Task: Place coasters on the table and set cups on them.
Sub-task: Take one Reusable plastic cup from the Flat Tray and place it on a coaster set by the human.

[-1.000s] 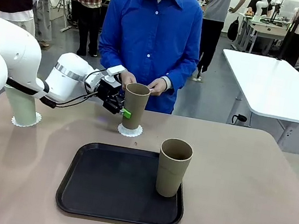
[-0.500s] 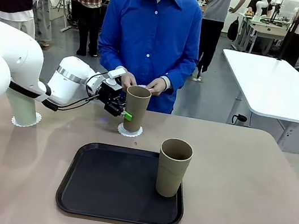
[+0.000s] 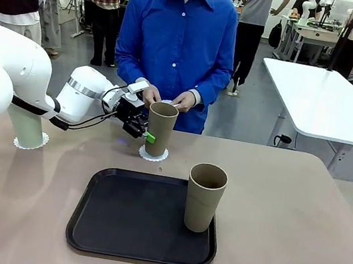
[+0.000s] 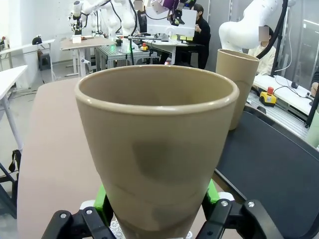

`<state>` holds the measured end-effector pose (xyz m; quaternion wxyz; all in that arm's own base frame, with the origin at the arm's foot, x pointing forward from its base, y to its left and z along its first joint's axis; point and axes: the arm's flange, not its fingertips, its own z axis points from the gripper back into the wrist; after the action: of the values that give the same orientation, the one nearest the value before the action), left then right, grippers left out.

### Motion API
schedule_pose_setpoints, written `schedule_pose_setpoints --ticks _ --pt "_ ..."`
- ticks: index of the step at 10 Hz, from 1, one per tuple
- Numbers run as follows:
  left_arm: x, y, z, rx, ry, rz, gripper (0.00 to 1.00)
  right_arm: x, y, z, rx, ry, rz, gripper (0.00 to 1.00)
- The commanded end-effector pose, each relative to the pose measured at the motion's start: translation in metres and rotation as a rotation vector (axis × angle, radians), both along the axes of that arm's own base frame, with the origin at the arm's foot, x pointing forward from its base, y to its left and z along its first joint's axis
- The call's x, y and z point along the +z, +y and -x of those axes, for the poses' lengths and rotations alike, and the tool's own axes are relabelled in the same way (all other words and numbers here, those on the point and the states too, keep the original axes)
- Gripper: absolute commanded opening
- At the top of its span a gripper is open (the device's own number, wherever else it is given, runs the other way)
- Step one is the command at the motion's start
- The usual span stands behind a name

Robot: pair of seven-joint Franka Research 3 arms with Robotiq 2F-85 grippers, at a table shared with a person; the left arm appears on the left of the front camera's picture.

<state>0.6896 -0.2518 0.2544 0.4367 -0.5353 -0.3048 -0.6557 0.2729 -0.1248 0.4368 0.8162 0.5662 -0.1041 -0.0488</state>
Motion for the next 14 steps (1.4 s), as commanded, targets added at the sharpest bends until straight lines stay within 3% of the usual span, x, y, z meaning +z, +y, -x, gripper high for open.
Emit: schedule_pose_setpoints --ticks 1,6,7,14 --pt "-0.001 -0.0007 -0.009 -0.034 -0.018 -0.007 0.84 0.0001 0.0 -0.0021 0.001 -0.021 -0.018 1.0" --pt "-0.0029 -0.0018 -0.0103 -0.048 -0.032 0.004 0.84 0.0001 0.0 -0.0021 0.001 -0.021 -0.018 1.0" --pt "-0.0029 -0.0018 -0.0103 -0.048 -0.031 -0.002 1.0 0.0001 0.0 -0.0021 0.001 -0.021 -0.018 1.0" --pt "0.001 -0.001 -0.0093 -0.037 -0.072 -0.066 1.0 0.0001 0.0 -0.0021 0.001 -0.021 -0.018 1.0"
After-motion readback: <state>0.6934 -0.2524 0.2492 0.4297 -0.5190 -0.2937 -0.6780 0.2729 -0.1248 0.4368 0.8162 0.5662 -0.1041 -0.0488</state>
